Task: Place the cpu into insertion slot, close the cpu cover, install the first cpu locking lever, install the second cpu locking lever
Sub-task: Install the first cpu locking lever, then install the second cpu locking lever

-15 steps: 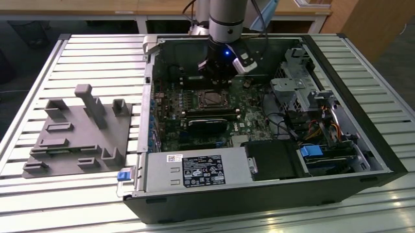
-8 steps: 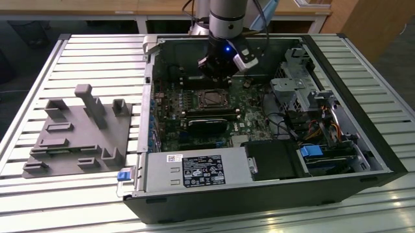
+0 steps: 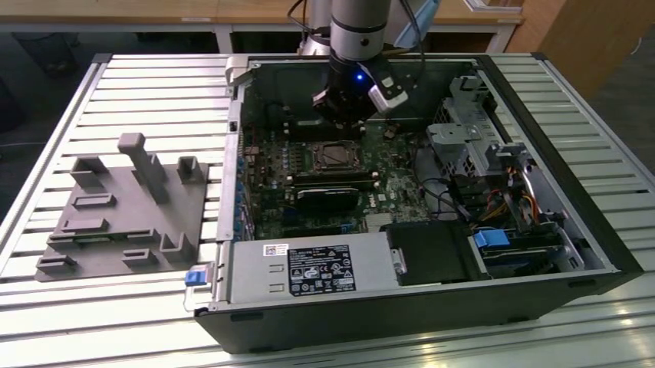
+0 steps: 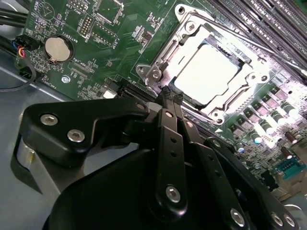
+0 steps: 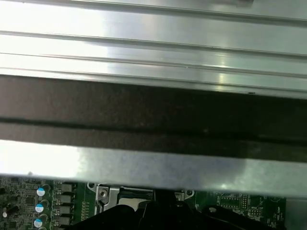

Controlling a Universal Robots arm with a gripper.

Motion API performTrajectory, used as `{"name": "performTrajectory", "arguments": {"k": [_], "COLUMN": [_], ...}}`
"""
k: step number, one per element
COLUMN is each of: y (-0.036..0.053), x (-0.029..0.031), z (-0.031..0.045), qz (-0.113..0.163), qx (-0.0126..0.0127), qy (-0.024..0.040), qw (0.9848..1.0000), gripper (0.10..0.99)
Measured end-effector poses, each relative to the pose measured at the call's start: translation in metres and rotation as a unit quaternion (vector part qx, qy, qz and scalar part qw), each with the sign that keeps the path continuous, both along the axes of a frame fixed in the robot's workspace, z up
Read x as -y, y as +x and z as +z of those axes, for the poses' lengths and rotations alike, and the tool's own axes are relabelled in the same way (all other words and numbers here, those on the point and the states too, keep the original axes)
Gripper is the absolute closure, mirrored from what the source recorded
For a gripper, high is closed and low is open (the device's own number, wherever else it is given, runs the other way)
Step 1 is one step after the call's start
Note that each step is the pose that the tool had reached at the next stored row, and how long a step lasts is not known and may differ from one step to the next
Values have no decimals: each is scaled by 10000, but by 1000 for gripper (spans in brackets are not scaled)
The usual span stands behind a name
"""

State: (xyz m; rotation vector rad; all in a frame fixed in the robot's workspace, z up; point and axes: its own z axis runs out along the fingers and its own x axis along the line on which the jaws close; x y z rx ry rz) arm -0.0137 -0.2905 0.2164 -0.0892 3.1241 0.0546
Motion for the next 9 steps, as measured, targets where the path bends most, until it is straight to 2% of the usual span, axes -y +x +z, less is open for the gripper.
{"name": "performTrajectory", "arguments": {"k": [9], "y": [4], "x": [20], "z": [0], "qz": [0], "qx": [0], "qy": [-1], "qw": [10000], "gripper": [969]}}
